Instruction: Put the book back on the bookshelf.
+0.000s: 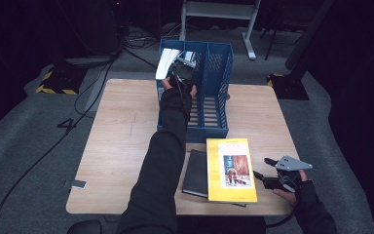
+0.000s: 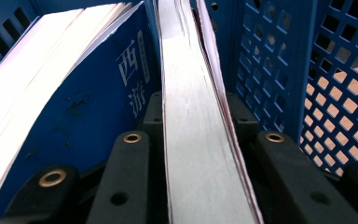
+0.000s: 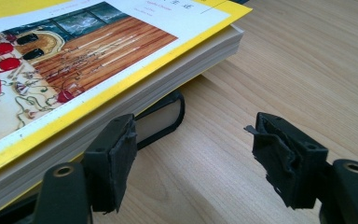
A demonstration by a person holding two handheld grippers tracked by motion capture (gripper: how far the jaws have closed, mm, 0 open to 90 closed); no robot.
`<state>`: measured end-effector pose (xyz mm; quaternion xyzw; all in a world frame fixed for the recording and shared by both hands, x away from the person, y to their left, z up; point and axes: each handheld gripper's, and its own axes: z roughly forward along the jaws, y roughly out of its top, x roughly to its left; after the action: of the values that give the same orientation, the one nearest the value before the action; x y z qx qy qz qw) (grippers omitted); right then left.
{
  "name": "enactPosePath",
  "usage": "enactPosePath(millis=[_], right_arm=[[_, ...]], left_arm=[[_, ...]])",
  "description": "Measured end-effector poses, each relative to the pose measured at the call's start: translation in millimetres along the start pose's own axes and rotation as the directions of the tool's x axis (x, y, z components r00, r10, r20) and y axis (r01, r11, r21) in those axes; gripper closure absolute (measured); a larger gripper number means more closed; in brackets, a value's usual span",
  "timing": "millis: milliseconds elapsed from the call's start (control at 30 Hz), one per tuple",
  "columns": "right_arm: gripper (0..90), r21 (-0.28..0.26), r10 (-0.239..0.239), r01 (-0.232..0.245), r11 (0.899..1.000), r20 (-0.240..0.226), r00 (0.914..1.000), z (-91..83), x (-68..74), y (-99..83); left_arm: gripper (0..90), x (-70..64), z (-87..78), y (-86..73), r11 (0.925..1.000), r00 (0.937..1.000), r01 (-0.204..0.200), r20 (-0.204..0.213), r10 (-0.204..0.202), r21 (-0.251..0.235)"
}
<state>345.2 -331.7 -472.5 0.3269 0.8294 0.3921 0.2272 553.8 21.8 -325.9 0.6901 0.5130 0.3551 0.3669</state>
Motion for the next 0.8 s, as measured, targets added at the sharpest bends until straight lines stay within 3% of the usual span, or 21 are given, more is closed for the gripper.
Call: enactPosePath(millis=[633,800], right_arm=[[30.7,0.006,0.001,-0.001,1.0,0.003,1.0,0.2,0.2,0.2],[30.7,0.009,-0.004,0.004,1.0,0.001,1.0,0.3,0.5,0.4]], left_arm=[[60.3,0.3,-1.8,0.7,0.9989,0.9989,-0.044,0.019,0.044,0.018],[52.8,3.1,-3.1,0.4,0.9988,0.9987,-0.041,0.03,0.041,0.025]])
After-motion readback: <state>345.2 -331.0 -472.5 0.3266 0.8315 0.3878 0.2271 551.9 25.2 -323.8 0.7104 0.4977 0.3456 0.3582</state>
